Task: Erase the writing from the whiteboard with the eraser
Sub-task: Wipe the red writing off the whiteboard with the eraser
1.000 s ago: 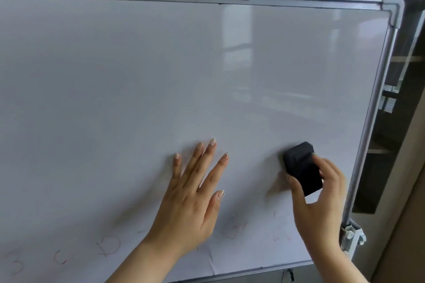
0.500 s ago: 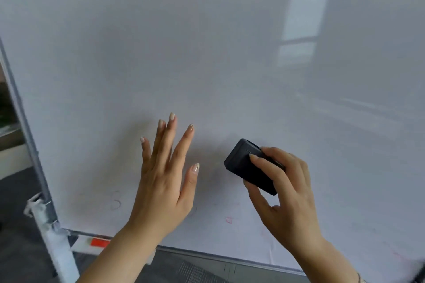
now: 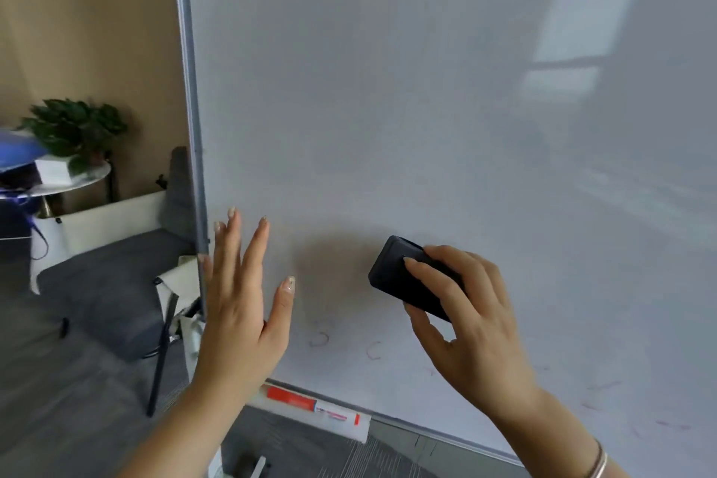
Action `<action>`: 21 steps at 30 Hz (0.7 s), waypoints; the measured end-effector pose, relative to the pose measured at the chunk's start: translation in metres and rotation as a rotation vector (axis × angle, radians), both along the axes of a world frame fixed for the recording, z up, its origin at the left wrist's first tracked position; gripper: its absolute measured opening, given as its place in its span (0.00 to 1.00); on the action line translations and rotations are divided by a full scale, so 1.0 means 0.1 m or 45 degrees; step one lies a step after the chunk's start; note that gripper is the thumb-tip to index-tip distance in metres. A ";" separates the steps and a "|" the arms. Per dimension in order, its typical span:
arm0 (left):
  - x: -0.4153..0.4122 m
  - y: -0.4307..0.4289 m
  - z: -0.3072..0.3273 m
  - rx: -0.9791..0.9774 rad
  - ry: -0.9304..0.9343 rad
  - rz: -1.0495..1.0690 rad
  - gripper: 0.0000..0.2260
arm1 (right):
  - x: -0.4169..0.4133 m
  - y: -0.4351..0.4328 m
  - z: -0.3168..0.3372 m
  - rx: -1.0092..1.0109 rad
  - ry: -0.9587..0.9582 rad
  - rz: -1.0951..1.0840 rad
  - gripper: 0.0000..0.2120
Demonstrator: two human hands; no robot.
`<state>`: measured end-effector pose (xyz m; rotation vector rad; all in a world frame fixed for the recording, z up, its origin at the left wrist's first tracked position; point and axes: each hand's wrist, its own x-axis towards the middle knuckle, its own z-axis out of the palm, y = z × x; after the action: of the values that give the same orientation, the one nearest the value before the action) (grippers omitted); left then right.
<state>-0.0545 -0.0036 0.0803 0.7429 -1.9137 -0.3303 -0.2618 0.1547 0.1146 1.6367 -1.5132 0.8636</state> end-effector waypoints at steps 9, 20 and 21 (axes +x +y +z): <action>0.61 -0.84 -0.37 0.678 0.118 -0.207 0.42 | 0.49 -0.80 -0.21 0.160 0.267 -0.014 0.21; 0.61 -1.18 -0.59 0.806 -0.146 -0.307 0.13 | 0.86 -1.30 -0.93 0.269 0.451 0.001 0.20; 0.61 -1.18 -0.60 0.780 -0.155 -0.290 0.13 | 0.87 -1.30 -1.11 0.335 0.518 0.011 0.19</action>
<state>0.0064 -0.1217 0.0198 0.9525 -2.0298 -1.0659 -0.1746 0.0246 0.0033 1.8711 -1.3692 0.3123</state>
